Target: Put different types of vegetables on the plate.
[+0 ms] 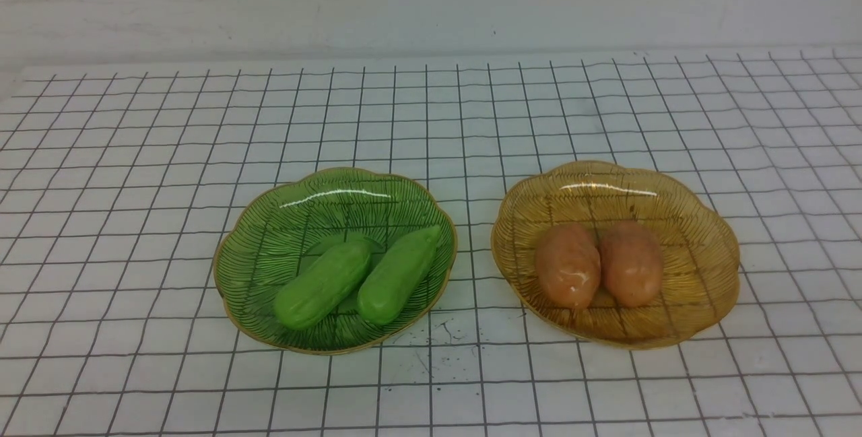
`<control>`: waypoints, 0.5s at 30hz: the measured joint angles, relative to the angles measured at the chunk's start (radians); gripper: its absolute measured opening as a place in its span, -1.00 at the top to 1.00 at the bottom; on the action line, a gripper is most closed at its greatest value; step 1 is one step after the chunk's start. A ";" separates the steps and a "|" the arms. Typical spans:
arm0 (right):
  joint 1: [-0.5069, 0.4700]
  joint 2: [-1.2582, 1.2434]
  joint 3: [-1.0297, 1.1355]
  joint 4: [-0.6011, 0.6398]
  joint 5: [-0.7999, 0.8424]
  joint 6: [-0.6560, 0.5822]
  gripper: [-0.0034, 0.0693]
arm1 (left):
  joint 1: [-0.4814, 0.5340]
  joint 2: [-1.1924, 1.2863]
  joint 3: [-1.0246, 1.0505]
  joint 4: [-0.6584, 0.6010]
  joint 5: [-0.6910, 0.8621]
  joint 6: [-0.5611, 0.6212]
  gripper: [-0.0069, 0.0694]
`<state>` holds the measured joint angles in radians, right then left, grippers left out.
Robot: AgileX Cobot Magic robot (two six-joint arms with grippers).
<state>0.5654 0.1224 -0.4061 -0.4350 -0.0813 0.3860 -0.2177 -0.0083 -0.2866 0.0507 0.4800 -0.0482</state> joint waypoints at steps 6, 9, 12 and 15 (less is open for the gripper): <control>0.000 0.000 0.000 -0.002 -0.002 0.000 0.95 | 0.130 -0.003 0.270 0.000 -0.182 -0.001 0.84; 0.000 0.000 0.000 -0.002 -0.002 0.000 0.95 | 0.145 -0.003 0.312 0.000 -0.194 -0.003 0.84; 0.000 0.000 0.000 -0.002 -0.003 0.000 0.95 | 0.145 -0.003 0.314 0.000 -0.157 -0.003 0.84; 0.000 0.000 0.000 -0.002 -0.003 0.000 0.95 | 0.145 -0.003 0.315 0.000 -0.107 -0.003 0.84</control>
<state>0.5654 0.1224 -0.4061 -0.4374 -0.0838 0.3860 -0.0727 -0.0113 0.0282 0.0507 0.3734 -0.0512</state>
